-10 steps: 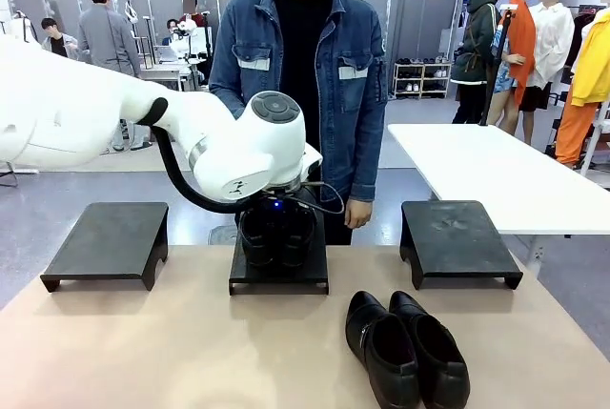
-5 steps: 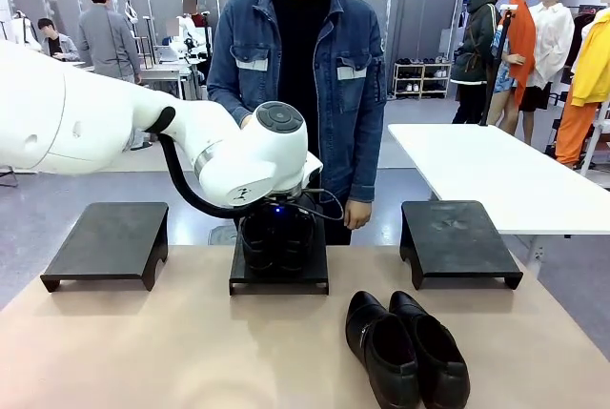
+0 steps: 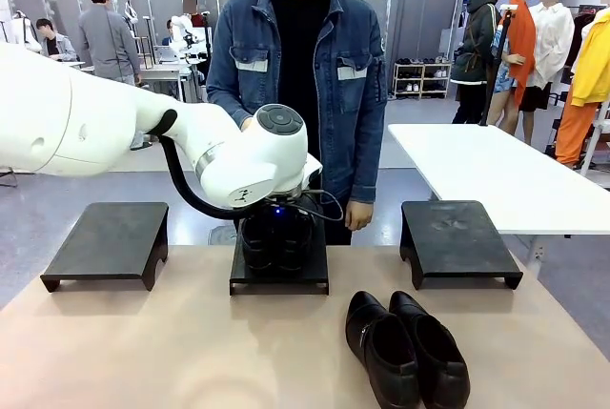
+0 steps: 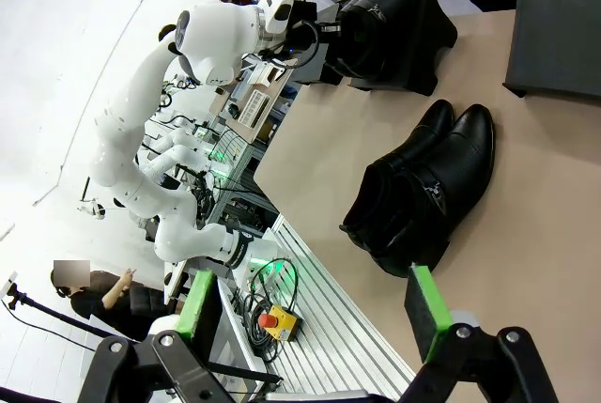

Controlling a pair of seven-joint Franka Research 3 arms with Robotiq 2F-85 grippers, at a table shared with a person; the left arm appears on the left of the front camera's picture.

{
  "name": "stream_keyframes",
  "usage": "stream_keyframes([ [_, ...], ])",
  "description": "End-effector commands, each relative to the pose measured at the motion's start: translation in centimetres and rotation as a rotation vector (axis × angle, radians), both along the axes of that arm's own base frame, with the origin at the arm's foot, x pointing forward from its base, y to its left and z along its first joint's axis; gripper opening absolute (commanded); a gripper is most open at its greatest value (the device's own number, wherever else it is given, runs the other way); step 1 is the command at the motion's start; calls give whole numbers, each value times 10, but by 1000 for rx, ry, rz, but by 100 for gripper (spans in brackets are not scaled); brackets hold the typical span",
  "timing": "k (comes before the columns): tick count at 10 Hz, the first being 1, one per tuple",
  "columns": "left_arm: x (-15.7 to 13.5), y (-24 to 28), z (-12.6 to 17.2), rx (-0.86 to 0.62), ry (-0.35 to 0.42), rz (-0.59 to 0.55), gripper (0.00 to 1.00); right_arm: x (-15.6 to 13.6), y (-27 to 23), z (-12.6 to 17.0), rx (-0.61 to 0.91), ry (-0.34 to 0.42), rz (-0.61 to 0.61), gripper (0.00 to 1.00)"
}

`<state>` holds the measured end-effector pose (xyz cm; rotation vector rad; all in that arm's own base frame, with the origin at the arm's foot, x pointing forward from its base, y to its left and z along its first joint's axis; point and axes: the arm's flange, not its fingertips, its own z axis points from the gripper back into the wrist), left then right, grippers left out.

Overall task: Place the shoes on the stand as instructed by the person.
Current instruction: Pick up one pair of Shoes and place it on the Shoes Stand indicated by the person.

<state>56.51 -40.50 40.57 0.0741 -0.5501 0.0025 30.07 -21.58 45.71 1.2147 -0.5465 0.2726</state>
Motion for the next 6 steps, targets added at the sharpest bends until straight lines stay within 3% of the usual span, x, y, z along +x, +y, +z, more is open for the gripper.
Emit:
stream_keyframes([
  [1, 3, -2, 2, -33, 6, 26, 41, 1, -1, 1, 6, -23, 2, 100],
  [2, 2, 0, 7, -43, 13, 45, 57, 1, -1, 1, 6, -23, 2, 100],
  [3, 0, 2, 11, -42, 19, 54, 46, 1, -1, 1, 6, -23, 2, 100],
  [4, -2, 4, 16, -47, 25, 56, 91, 1, -1, 1, 6, -23, 2, 100],
  [5, -4, 4, 20, -52, 23, 60, 80, 1, -1, 1, 6, -23, 2, 100],
  [6, -6, 4, 25, -55, 37, 56, 100, 1, -1, 1, 6, -23, 2, 100],
])
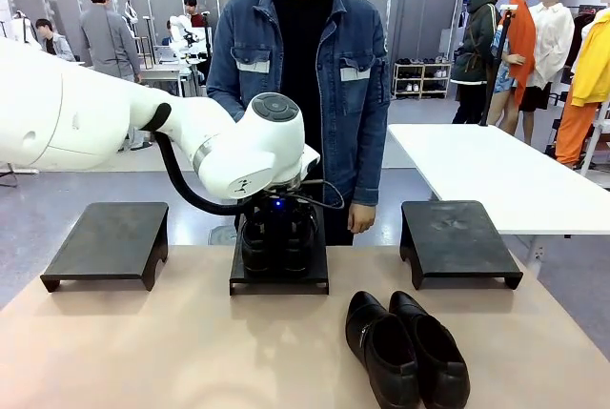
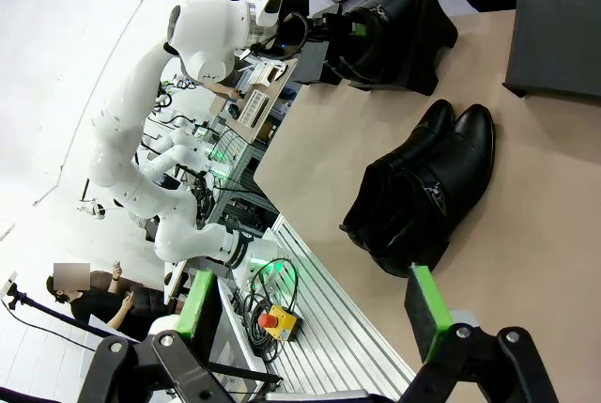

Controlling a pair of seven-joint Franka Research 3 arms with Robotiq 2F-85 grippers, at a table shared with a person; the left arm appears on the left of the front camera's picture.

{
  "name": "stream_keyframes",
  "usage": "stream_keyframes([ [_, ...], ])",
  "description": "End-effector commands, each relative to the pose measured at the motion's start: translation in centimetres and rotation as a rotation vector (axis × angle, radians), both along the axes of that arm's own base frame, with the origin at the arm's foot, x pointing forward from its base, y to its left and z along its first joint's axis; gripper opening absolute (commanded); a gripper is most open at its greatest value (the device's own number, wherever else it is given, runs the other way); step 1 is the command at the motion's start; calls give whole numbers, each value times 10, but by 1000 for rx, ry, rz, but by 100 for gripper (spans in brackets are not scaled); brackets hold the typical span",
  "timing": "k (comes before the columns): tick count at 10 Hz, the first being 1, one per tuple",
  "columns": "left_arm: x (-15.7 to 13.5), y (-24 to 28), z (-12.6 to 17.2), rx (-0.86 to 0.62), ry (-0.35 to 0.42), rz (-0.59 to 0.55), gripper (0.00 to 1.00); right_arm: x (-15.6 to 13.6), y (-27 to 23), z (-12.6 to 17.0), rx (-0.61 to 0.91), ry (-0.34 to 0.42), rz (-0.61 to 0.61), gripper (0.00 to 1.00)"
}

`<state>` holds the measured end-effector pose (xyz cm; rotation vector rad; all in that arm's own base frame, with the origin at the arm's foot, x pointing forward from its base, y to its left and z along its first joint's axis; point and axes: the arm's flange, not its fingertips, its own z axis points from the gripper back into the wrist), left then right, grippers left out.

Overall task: Place the shoes on the stand as instructed by the person.
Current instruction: Pick up one pair of Shoes and place it on the Shoes Stand indicated by the person, then pick up another pair of Shoes and place it on the Shoes Stand indicated by the person.

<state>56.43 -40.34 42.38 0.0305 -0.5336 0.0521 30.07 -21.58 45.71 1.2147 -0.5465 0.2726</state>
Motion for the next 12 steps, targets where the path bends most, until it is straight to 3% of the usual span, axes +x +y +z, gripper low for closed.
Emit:
stream_keyframes([
  [1, -7, 3, 9, 5, 28, 23, 100, 1, -1, 1, 6, -23, 2, 100],
  [4, -12, 6, 20, -13, 48, -12, 99, 1, -1, 1, 6, -23, 2, 100],
  [5, -4, 2, 11, 2, 7, 16, 99, 1, -1, 1, 6, -23, 2, 100],
  [12, -4, 2, 11, 2, 7, 16, 99, 1, -1, 1, 6, -23, 2, 100],
])
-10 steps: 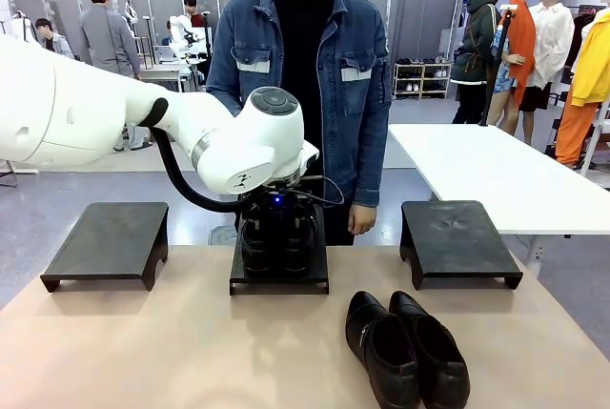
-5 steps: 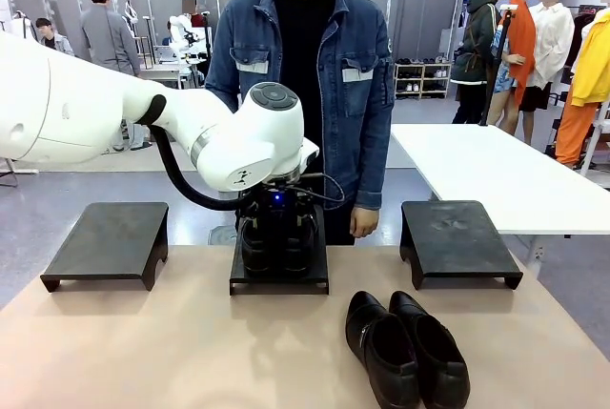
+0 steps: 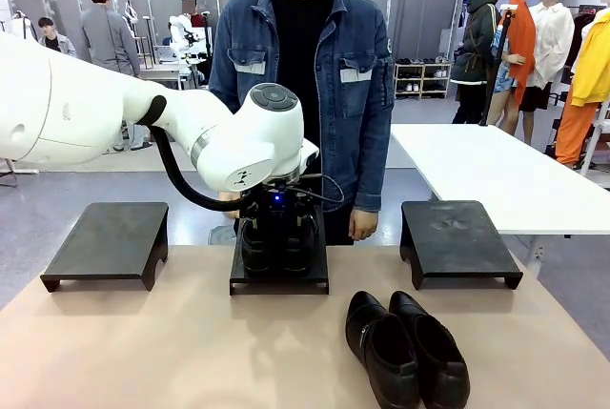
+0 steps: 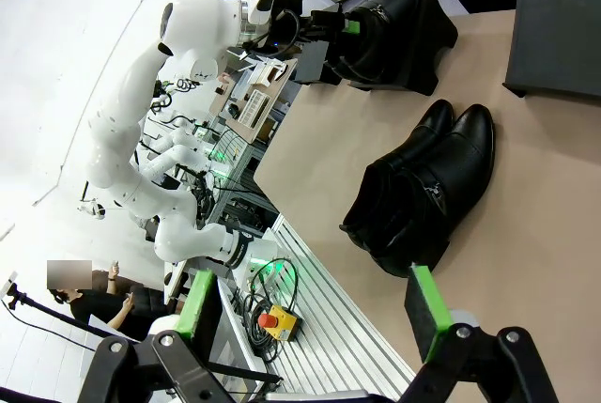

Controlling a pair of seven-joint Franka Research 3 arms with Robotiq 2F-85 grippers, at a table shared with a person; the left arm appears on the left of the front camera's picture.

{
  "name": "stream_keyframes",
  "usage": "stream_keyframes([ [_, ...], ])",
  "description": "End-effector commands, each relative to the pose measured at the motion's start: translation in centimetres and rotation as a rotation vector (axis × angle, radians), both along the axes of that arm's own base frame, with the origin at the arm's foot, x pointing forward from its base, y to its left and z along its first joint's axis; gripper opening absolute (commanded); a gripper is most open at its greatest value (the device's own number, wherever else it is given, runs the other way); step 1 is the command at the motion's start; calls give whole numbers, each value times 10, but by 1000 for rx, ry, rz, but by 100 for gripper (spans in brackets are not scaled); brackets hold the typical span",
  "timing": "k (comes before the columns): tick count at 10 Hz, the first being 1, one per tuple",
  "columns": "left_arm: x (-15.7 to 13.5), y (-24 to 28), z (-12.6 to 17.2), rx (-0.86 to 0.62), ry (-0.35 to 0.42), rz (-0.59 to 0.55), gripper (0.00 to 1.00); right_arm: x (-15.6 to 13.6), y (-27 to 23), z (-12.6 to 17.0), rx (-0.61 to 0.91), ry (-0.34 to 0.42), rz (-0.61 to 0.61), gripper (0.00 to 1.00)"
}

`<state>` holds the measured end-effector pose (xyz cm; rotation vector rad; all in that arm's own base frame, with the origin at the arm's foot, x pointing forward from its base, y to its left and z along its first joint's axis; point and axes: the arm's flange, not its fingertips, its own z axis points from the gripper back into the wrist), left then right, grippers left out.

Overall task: Place the shoes on the stand as instructed by the person.
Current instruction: Pick up another pair of Shoes and place it on the Shoes Stand indicated by the person.

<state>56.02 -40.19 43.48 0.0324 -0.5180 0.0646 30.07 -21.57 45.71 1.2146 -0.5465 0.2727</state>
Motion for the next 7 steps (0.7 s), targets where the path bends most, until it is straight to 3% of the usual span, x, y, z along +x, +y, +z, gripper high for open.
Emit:
stream_keyframes([
  [1, 0, 0, 0, 4, -9, 3, 99, 1, -1, 1, 6, -23, 2, 100],
  [3, 0, 0, 0, 0, 0, 0, 99, 1, -1, 1, 6, -23, 2, 100],
  [5, -17, 37, 58, -116, 133, -38, 100, 1, -1, 1, 6, -23, 2, 100],
  [7, -45, 86, 93, -256, 200, -132, 100, 1, -1, 1, 6, -23, 2, 100],
])
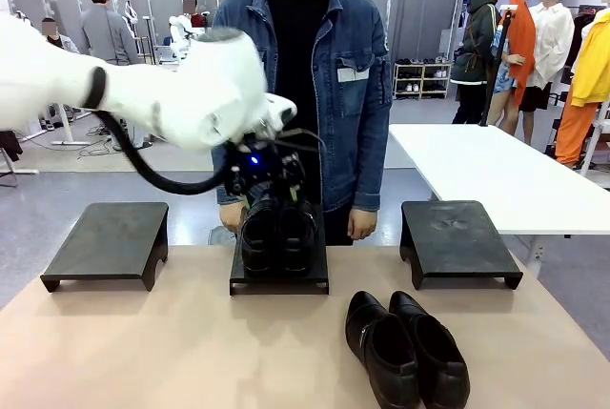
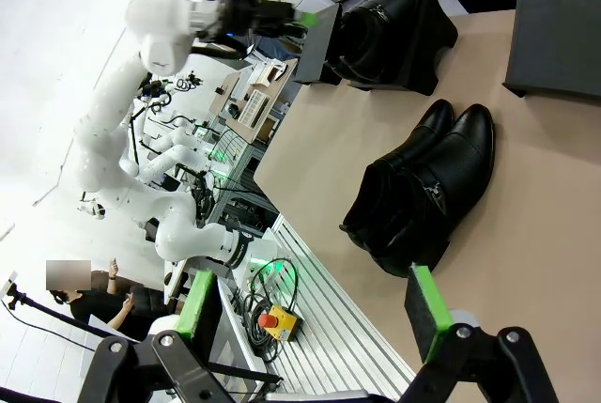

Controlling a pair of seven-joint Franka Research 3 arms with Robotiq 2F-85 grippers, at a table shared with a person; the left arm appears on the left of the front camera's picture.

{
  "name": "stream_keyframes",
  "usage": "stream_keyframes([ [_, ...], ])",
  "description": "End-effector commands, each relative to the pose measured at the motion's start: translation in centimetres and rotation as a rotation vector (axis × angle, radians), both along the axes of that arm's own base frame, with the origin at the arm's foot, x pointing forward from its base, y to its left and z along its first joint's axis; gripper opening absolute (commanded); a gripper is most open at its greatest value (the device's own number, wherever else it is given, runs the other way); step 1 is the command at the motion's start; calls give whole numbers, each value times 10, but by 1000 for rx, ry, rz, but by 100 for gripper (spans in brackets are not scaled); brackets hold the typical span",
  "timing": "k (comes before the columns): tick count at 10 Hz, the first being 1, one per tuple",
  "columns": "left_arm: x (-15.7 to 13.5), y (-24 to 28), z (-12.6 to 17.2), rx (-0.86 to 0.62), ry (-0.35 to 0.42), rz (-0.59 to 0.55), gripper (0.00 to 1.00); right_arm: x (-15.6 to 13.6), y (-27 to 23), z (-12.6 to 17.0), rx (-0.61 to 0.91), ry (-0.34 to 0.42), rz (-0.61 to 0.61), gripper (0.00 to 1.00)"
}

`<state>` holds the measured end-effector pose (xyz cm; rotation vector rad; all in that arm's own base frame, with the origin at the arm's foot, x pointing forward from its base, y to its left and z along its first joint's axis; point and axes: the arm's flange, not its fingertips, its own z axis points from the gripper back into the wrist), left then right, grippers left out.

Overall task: Place the shoes on the stand as instructed by the person.
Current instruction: Pick up another pair of Shoes and place it on the Shoes Stand indicated by the person.

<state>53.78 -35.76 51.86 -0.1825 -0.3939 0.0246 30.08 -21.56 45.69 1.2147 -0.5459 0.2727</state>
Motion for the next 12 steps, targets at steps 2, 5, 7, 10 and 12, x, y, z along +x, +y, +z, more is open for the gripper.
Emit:
stream_keyframes([
  [2, -57, 98, 27, -226, 86, -139, 100, 1, -1, 2, 6, -24, 1, 100],
  [5, -88, 184, 14, -428, 109, -237, 100, 1, -1, 2, 6, -24, 1, 100],
  [7, -109, 249, 3, -601, 100, -329, 100, 1, -1, 2, 6, -24, 1, 100],
  [10, -140, 350, -28, -810, 70, -440, 100, 1, -1, 2, 6, -24, 1, 100],
  [12, -159, 415, -59, -941, 64, -518, 100, 1, -1, 2, 6, -24, 1, 100],
])
